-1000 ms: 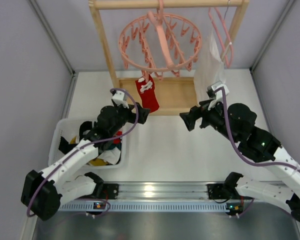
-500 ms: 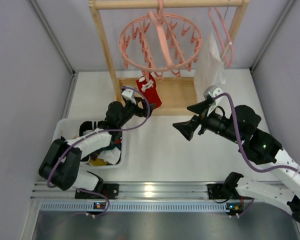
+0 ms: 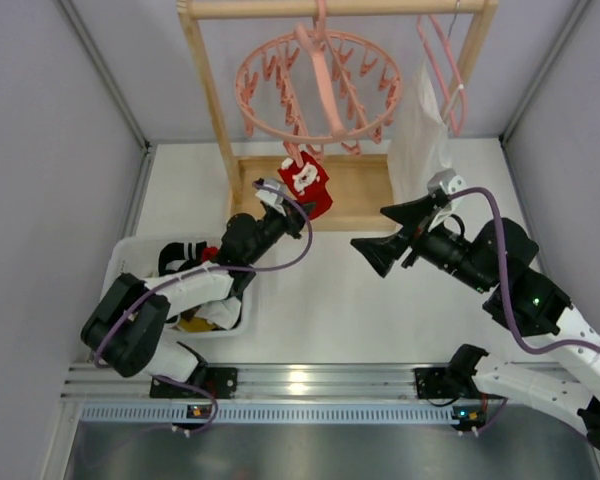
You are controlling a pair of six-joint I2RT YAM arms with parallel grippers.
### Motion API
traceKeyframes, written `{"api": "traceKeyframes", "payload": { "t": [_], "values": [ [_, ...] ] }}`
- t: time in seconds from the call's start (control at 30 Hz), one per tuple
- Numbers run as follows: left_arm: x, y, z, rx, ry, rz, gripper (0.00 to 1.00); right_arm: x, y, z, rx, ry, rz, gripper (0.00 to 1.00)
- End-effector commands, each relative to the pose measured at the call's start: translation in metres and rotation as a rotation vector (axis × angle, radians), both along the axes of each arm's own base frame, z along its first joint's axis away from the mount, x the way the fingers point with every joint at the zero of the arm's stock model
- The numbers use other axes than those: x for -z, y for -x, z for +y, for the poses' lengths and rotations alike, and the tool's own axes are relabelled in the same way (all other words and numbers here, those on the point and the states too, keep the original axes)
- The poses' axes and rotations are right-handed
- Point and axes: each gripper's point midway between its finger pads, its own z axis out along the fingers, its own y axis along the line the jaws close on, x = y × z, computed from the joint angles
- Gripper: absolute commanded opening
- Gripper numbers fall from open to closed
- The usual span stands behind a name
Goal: Remove the socks clipped to the hanger
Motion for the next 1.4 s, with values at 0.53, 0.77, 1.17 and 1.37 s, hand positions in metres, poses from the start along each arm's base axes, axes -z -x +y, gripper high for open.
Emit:
{"api": "traceKeyframes", "payload": {
  "t": [0.53,0.77,1.17,1.37],
  "values": [
    [-0.027,0.082,-0.082,-0.437,-0.324,-0.152,0.00,-0.074,-0.061,-0.013,0.304,0.076,0.032,0.99],
    [-0.038,0.099,-0.120,-0.491,-0.478,-0.231,0.00,-0.064,-0.103,-0.006,0.465,0.296,0.073,0.90],
    [-0.037,0.101,-0.154,-0.481,-0.556,-0.288,0.00,-0.044,-0.142,0.007,0.781,0.639,-0.022,0.80],
    [-0.040,0.102,-0.158,-0.468,-0.547,-0.293,0.00,-0.035,-0.150,0.002,0.853,0.703,-0.042,0.78]
  ]
}}
